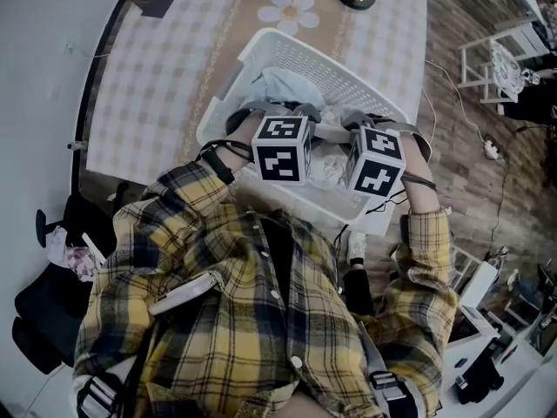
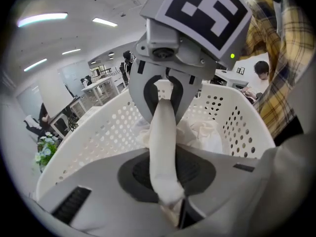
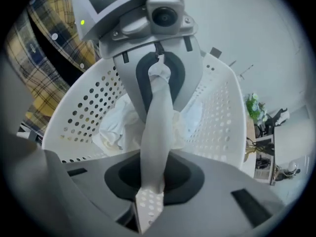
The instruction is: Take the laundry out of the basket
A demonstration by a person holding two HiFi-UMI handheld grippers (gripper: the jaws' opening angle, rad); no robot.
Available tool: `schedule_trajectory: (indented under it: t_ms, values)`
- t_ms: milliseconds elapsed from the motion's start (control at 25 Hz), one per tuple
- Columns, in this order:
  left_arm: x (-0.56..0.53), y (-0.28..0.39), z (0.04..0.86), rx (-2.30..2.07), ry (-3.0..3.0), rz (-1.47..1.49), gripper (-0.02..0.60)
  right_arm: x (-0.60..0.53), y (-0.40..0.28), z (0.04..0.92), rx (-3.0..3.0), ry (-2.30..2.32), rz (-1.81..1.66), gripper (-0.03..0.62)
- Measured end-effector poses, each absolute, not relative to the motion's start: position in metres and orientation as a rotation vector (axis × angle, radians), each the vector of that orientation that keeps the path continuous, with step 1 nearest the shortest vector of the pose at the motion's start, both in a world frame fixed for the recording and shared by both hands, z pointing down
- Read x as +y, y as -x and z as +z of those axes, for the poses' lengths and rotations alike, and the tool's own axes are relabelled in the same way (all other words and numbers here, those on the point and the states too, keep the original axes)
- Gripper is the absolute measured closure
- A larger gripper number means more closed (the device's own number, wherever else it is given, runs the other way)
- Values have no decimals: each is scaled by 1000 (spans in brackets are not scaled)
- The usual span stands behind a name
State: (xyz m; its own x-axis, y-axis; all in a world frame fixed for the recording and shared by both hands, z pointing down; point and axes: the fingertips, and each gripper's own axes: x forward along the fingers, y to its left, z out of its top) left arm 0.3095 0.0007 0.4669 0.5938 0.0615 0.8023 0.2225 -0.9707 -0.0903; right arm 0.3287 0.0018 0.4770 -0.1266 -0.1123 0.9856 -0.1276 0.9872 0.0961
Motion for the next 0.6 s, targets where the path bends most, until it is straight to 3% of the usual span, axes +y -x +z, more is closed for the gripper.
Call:
schedule_trajectory:
  t_ms: [600]
  values:
    - [0,-298,362,34,2714,-1057,491,-5,-322,365,-1897,-690,-64,505]
